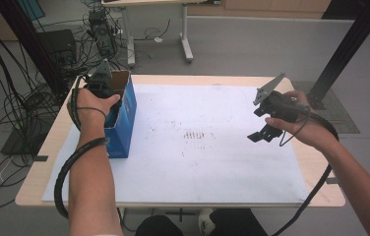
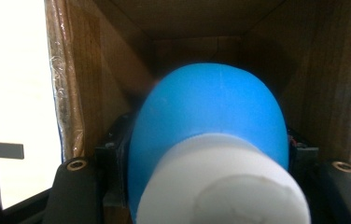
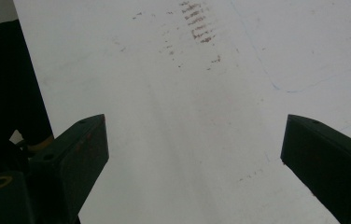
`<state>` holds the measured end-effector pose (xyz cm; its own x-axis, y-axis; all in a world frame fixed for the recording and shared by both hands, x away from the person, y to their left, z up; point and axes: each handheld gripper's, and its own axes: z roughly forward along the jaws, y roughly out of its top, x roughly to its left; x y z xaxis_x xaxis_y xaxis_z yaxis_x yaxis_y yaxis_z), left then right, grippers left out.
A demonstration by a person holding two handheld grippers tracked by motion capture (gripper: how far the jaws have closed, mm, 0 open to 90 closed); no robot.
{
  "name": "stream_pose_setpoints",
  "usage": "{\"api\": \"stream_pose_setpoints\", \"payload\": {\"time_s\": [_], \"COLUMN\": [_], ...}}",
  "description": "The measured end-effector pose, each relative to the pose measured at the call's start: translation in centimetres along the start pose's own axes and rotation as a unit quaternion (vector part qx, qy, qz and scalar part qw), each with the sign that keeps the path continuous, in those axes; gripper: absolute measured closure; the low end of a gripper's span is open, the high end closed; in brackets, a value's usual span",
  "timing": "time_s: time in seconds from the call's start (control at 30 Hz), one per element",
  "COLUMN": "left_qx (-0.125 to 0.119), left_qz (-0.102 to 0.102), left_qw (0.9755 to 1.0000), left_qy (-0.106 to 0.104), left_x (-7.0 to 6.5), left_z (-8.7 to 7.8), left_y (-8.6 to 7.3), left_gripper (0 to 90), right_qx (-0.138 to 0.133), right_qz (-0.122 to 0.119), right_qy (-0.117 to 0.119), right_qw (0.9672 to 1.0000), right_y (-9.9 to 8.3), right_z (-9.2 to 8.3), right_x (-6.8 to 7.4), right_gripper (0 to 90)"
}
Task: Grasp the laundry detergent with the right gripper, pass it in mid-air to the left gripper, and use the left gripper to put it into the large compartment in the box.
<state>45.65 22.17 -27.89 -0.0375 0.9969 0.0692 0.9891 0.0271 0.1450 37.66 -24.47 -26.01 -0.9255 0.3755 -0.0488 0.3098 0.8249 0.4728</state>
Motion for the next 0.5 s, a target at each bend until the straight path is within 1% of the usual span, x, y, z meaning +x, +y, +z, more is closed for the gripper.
{"api": "stream_pose_setpoints", "payload": {"time_s": [0.5], "left_qx": [-0.002], "left_qz": [-0.001], "left_qw": [1.0], "left_qy": [0.001], "left_x": [-0.06], "left_z": [0.02], "left_y": [-0.03], "left_gripper": [36.5], "right_qx": [-0.003], "right_qz": [0.001], "right_qy": [-0.002], "right_qw": [1.0], "right_y": [-0.11], "right_z": [-0.19], "right_x": [0.04], "right_gripper": [7.6]}}
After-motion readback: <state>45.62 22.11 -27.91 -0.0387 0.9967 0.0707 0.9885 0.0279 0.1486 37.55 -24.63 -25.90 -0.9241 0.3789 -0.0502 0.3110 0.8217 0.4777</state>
